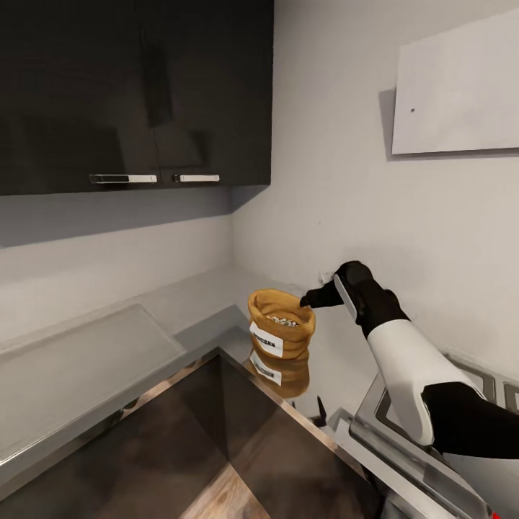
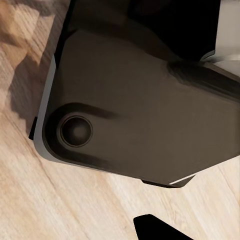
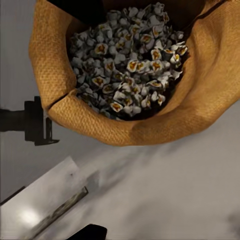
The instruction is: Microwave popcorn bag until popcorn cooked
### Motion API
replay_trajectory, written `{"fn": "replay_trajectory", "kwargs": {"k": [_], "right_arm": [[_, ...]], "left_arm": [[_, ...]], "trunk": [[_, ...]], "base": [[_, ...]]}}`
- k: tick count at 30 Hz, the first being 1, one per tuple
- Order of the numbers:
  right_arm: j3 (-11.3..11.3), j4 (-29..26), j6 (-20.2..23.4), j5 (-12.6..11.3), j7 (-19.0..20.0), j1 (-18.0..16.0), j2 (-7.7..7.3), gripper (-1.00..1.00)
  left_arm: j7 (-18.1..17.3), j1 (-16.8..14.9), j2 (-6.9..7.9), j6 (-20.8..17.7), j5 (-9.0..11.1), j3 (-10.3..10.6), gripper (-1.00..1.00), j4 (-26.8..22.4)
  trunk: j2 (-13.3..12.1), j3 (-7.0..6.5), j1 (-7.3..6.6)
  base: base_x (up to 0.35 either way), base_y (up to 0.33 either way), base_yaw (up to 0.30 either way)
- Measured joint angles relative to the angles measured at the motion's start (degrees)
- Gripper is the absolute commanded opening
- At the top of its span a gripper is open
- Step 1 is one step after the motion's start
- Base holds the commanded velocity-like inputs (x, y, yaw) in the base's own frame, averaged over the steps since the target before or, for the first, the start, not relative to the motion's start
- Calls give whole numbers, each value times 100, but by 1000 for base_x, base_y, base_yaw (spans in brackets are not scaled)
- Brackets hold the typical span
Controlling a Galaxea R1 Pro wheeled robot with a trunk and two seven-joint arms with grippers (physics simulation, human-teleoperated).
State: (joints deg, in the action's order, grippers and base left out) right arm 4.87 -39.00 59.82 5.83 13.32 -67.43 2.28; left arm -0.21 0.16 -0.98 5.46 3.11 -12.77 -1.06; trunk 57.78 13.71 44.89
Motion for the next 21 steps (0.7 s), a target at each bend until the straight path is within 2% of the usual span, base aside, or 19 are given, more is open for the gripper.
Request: {"fn": "replay_trajectory", "kwargs": {"k": [7,11,13,21], "right_arm": [[0,-64,-23,16,-7,80,-9,100],[-7,-8,-808,-34,-18,82,-8,100],[-7,8,-1068,-50,-18,82,-8,100],[-7,416,-1229,23,-29,85,-8,100]], "left_arm": [[-3,0,-6,0,-2,3,100,0],[-3,0,-6,0,-6,4,100,0],[-3,0,-6,0,-6,4,100,-1],[-3,0,-6,-1,-5,4,100,0]], "trunk": [[0,0,0],[0,0,0],[0,0,0],[0,0,0]], "base": [[0,0,0],[0,0,0],[0,0,0],[0,0,0]]}}
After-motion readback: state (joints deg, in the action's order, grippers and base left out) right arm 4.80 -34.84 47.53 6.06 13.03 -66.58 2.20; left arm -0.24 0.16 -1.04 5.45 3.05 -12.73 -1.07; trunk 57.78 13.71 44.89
